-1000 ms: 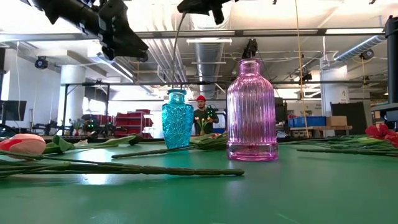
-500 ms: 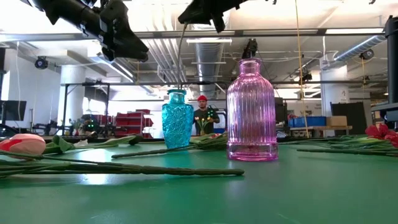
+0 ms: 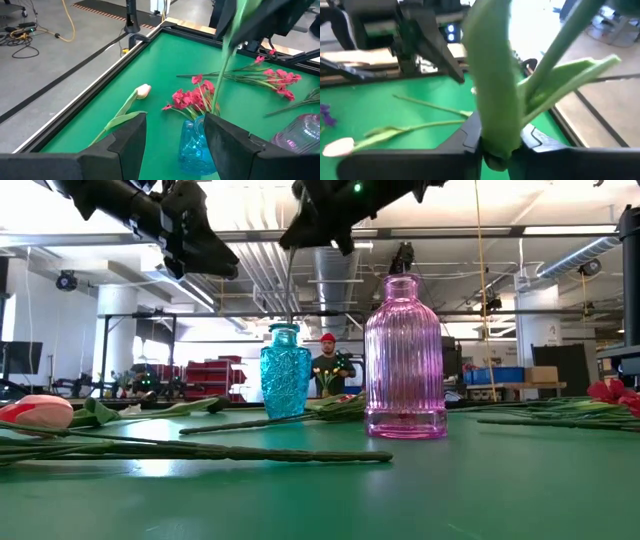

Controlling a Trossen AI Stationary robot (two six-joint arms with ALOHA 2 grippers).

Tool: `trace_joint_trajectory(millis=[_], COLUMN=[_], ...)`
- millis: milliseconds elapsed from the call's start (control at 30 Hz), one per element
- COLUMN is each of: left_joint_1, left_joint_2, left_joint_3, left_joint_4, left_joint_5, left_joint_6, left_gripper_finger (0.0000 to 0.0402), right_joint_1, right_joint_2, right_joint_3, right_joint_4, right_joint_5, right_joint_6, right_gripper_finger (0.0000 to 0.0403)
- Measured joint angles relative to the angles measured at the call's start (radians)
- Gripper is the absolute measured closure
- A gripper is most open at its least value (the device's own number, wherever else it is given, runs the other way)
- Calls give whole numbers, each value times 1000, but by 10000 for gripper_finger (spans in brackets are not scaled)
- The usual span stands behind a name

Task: Sort flowers into vase by color
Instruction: Put the right black tulip into the blue vase, then put the right purple flowers into the blue vase

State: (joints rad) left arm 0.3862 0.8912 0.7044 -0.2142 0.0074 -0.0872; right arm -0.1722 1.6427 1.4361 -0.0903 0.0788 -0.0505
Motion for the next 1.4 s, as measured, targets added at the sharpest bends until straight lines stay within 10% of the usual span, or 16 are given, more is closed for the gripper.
trace_joint_trajectory(millis=[733,1400], left_joint_1=[0,0], left_joint_2=[5,5], left_joint_3=[0,-12], left_joint_4=[-44,-274], left_joint_5=[-1,-124], left_joint_6=[-60,-185], left_gripper_finger=[217,217], right_joint_1=[0,2], right_joint_2=[24,-72], right_joint_3=[-1,-1], right_joint_4=[-174,-497], right_joint_5=[2,54], right_joint_6=[30,103], right_gripper_finger=[163,154])
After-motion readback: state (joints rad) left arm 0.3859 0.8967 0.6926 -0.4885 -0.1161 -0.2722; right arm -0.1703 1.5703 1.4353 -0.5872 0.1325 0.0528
